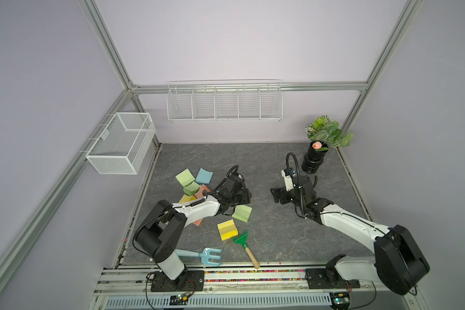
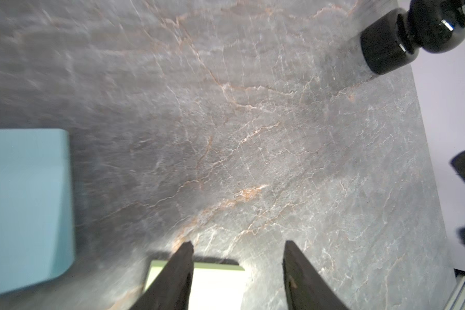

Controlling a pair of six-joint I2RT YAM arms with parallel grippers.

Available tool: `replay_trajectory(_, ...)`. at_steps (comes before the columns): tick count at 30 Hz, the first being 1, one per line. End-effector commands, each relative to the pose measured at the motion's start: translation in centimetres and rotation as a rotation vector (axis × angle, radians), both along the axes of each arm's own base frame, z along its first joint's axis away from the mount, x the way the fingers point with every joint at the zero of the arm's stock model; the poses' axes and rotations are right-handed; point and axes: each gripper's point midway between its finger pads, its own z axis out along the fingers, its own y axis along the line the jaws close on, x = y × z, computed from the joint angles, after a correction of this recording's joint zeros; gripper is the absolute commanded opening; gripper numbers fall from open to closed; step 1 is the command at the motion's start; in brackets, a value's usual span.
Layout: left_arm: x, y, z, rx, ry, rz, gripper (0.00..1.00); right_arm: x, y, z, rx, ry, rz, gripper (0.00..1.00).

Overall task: Tear off pages from different memo pads
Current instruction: Adjust the memo pad at the center of the board.

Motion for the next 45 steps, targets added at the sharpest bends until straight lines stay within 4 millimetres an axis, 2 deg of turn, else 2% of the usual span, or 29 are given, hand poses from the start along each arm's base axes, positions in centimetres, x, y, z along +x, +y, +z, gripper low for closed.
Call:
replay_trajectory(1, -0.2, 3.8, 2.3, 0.144, -0.119, 0.041, 0.57, 0.0, 1.1, -0.2, -0.065, 0.018, 0.083, 0.82)
replay_trajectory(6, -1.7, 8.4, 3.7, 0.168, -0.235, 0.154, 0.59, -0.4, 4.0, -2.1, -0.107, 0.111, 0.266, 0.79)
replay_trajectory(7, -1.9, 8.9, 4.1, 0.159, -0.256, 0.173, 0.59, 0.1, 4.9, -1.5, -0.102, 0.11, 0.295, 0.78)
replay_trajectory(10, -2.1, 10.2, 5.4, 0.126, -0.319, 0.233, 0.59, 0.2, 7.1, -2.5, -0.103, 0.182, 0.381, 0.76)
replay_trajectory(13, -2.4, 10.7, 6.8, 0.098, -0.352, 0.244, 0.59, -0.1, 9.6, -3.8, -0.128, 0.237, 0.434, 0.76)
replay_trajectory(18, -2.9, 13.7, 8.4, 0.134, -0.398, 0.354, 0.59, -3.1, 14.2, -4.9, -0.135, 0.254, 0.558, 0.83)
replay_trajectory(21, -3.5, 15.6, 9.2, 0.121, -0.435, 0.429, 0.59, -4.8, 15.8, -5.7, -0.16, 0.257, 0.602, 0.86)
replay_trajectory(26, -4.2, 17.4, 10.2, 0.076, -0.494, 0.501, 0.6, -6.9, 17.8, -7.6, -0.239, 0.247, 0.644, 0.9)
replay_trajectory(31, -4.6, 18.2, 10.5, 0.077, -0.502, 0.528, 0.6, -7.4, 17.4, -9.7, -0.36, 0.25, 0.642, 0.93)
replay_trajectory(32, -4.8, 18.5, 11.2, 0.057, -0.517, 0.537, 0.6, -7.3, 16.9, -9.9, -0.379, 0.248, 0.625, 0.93)
replay_trajectory(38, -5.0, 18.5, 11.3, 0.037, -0.526, 0.534, 0.61, -6.9, 14.6, -9.6, -0.424, 0.213, 0.567, 0.94)
replay_trajectory(43, -4.5, 17.2, 10.4, 0.029, -0.493, 0.497, 0.62, -6.2, 12.0, -9.5, -0.427, 0.229, 0.525, 0.93)
replay_trajectory(45, -4.2, 16.4, 9.7, 0.03, -0.465, 0.475, 0.62, -5.9, 11.0, -8.8, -0.399, 0.229, 0.511, 0.92)
